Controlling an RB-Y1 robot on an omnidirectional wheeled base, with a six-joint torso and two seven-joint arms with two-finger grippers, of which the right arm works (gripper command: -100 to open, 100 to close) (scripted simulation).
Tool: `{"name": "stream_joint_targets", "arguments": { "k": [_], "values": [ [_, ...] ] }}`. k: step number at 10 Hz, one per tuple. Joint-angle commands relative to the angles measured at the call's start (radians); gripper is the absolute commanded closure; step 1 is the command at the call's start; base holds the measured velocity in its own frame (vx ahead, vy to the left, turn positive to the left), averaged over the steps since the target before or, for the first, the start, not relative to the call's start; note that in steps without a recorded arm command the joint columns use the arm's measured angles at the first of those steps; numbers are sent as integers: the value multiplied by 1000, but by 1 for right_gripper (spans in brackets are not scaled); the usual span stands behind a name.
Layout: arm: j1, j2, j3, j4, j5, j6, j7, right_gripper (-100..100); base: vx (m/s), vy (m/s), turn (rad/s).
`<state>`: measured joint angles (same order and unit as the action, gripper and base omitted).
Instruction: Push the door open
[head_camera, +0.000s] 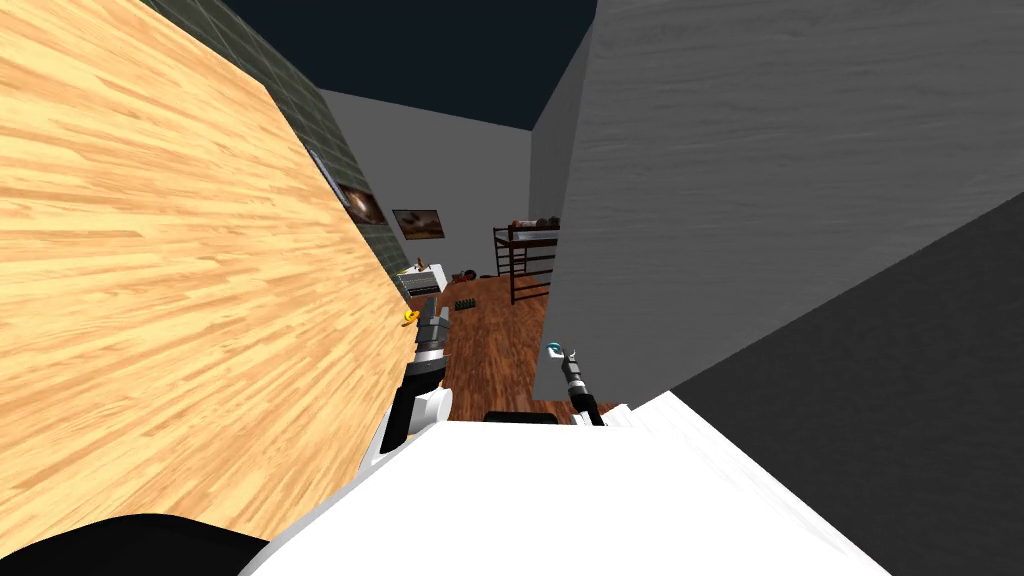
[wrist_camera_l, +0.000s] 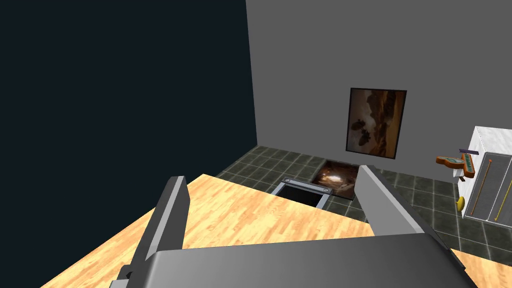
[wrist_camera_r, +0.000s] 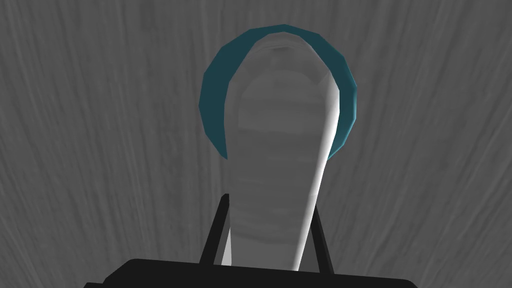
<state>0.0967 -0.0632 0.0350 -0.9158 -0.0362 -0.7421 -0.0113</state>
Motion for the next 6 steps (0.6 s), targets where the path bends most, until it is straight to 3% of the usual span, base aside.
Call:
{"name": "stream_joint_targets", "arguments": {
  "k": [1,6],
  "values": [
    [2,-1,-22,-16,-8,6,7,100,166,84,-69],
    [-13,21,-84,1,-33,8,27,100,173,102,-75]
  ]
}}
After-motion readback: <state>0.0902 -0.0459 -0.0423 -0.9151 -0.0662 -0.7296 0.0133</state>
